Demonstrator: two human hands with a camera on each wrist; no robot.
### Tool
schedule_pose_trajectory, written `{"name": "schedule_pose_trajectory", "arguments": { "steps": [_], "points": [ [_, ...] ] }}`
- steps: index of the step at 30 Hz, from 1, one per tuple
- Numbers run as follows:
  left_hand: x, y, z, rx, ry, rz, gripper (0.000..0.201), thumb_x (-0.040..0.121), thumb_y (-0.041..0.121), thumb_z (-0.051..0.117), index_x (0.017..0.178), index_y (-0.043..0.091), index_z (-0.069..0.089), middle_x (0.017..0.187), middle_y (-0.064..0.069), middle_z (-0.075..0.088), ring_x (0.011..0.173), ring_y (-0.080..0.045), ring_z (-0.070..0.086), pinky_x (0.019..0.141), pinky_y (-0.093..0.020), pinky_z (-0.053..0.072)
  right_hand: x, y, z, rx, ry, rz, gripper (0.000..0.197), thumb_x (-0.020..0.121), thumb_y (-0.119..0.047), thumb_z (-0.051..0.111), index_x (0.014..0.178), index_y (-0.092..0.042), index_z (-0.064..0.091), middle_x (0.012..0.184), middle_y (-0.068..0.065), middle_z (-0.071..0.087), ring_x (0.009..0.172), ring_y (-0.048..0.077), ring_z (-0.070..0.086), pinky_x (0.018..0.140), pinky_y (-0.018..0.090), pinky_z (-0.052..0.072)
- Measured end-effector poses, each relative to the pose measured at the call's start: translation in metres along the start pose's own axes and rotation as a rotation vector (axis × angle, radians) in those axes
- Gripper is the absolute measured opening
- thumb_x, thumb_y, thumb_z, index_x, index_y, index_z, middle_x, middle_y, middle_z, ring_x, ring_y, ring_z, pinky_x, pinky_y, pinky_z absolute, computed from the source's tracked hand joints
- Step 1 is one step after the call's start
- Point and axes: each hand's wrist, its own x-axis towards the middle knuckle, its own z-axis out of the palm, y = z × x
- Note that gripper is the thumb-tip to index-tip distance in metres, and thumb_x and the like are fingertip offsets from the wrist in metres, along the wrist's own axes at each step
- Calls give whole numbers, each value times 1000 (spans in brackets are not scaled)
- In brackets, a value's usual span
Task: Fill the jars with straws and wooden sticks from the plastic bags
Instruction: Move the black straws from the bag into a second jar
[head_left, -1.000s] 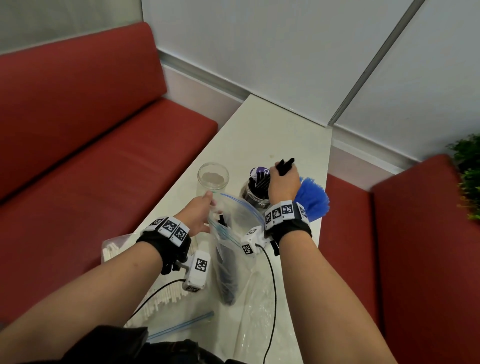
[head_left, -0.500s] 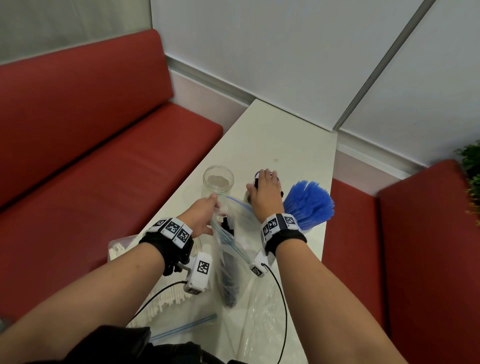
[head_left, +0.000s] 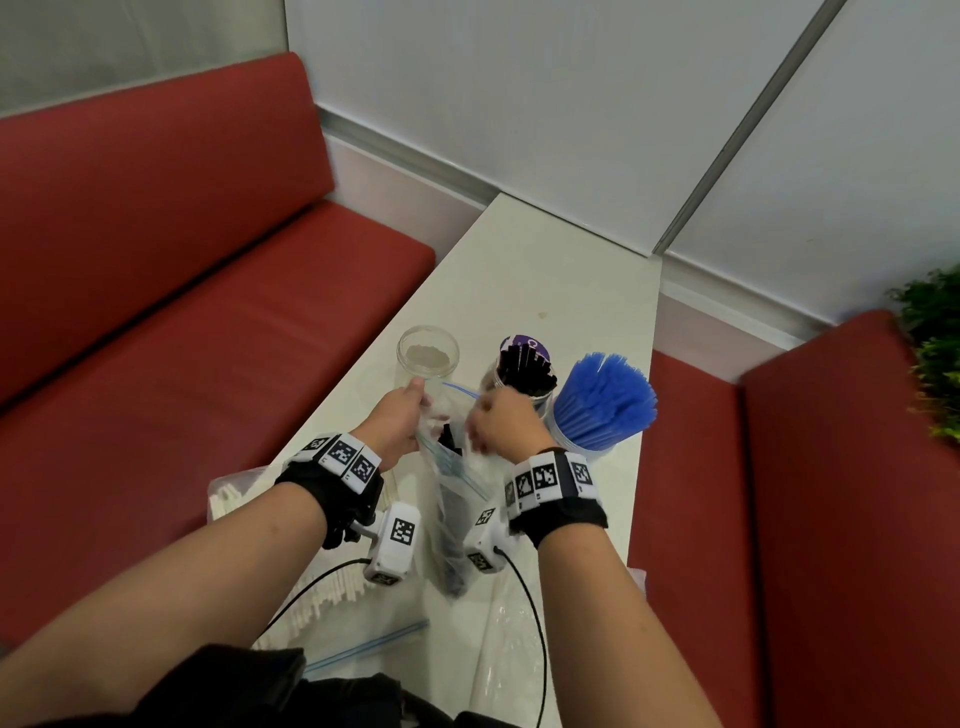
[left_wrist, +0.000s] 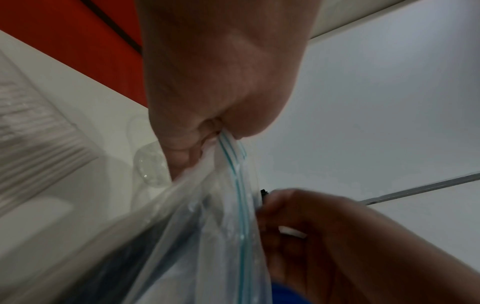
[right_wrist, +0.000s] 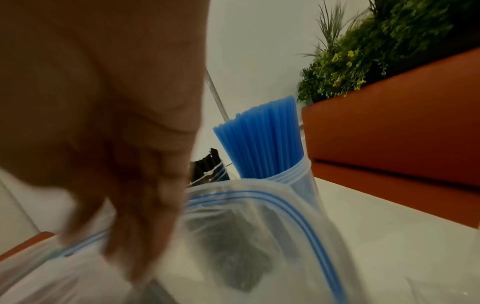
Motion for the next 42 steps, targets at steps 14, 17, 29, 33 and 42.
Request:
{"name": "schedule_pose_trajectory", "arguments": {
  "steps": [14, 17, 29, 33, 42],
  "points": [
    [-17, -16, -1, 140, -39, 31, 41, 101, 51, 36, 89, 15, 52, 101, -12, 53, 64, -31, 67, 61, -41, 60, -35, 48, 96, 46, 204, 437, 69, 88, -29, 74, 141, -5, 38, 144, 18, 44, 134, 33, 46, 109, 42, 41],
    [-22, -14, 0, 141, -48, 25, 41, 102, 50, 35, 91, 14, 51, 101, -12, 54, 78, -37, 66, 80, -52, 56, -33, 49, 94, 38, 179, 451, 56, 92, -34, 67, 134, -5, 45, 139, 18, 52, 129, 35, 51, 106, 44, 44],
    [-29, -5, 3, 146, -89, 32, 39, 103, 48, 34, 94, 13, 50, 94, -10, 63, 76, -39, 71, 72, -49, 60, -44, 44, 84, 243, 192, 292, 29, 98, -28, 56, 117, -8, 67, 115, 12, 70, 109, 30, 63, 92, 35, 50],
    [-26, -4, 0, 137, -50, 47, 42, 102, 50, 33, 92, 14, 51, 109, -20, 68, 92, -47, 69, 89, -62, 52, -46, 42, 68, 281, 187, 268, 30, 89, -1, 64, 119, 0, 64, 119, 17, 68, 114, 30, 62, 94, 35, 48],
    [-21, -6, 0, 147, 15, 72, 42, 102, 50, 33, 90, 14, 52, 119, -22, 63, 98, -45, 68, 78, -51, 56, -52, 34, 38, 427, 313, 121, 41, 94, -3, 63, 134, -8, 58, 126, 10, 66, 118, 25, 60, 102, 37, 47]
  ]
}}
